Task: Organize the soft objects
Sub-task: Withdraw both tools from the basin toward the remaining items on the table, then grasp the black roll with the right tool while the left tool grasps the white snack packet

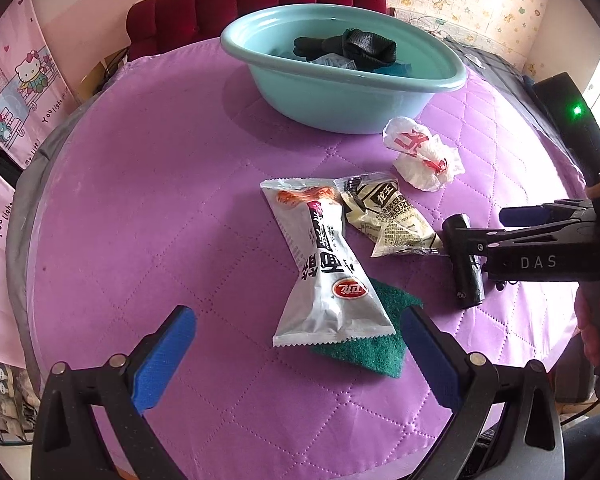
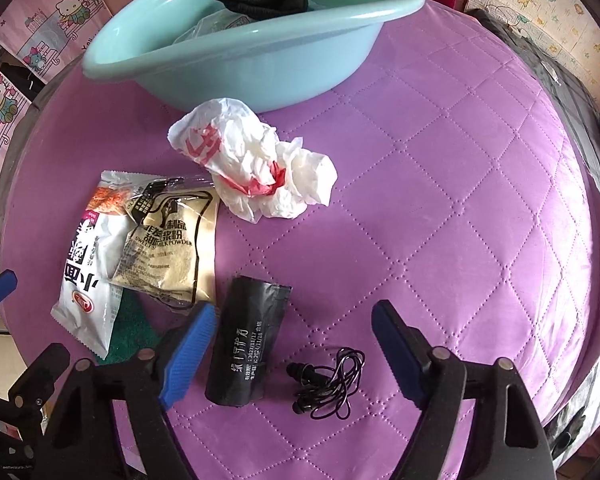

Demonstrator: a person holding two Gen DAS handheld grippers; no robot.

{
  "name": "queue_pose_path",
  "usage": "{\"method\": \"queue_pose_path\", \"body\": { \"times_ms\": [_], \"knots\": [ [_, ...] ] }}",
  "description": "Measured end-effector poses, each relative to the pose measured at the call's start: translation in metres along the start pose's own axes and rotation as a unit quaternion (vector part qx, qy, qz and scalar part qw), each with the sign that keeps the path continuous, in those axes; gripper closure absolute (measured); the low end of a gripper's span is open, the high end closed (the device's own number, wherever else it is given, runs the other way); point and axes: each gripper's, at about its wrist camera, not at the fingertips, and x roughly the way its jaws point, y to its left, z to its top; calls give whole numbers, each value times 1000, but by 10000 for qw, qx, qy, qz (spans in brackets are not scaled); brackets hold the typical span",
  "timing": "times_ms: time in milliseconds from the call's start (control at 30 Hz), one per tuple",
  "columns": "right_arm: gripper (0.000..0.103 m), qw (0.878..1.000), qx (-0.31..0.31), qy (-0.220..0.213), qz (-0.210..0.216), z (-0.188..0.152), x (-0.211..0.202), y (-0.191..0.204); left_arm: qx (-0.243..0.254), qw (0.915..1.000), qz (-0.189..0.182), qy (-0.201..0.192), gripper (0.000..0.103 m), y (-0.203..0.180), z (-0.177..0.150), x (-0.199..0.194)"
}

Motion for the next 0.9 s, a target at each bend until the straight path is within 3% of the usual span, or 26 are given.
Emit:
{"method": "queue_pose_path", "body": {
  "times_ms": [67, 133, 200, 367, 600, 900],
  "knots": [
    [29, 9999, -6, 53, 116, 2, 5, 1, -32, 10000, -11, 5, 0, 0, 1, 2],
    [37, 9995, -6, 152, 275, 4, 13, 2, -37, 10000, -19, 33, 0, 1, 2, 4],
    [64, 9992, -35, 151, 366, 5, 15, 5, -24, 10000, -10, 80, 0, 1, 1, 7],
    [75, 9987, -55, 124, 496, 9, 17, 4, -70, 9999, -47, 140, 0, 4, 4, 13],
    [83, 9988, -78, 68, 488, 10, 9, -4, -58, 9996, -171, 212, 0, 2, 11, 22],
    [83, 9990, -87, -91, 434, 6, -13, -4, 51, 9990, -265, 362, 0, -3, 25, 41]
  ]
}}
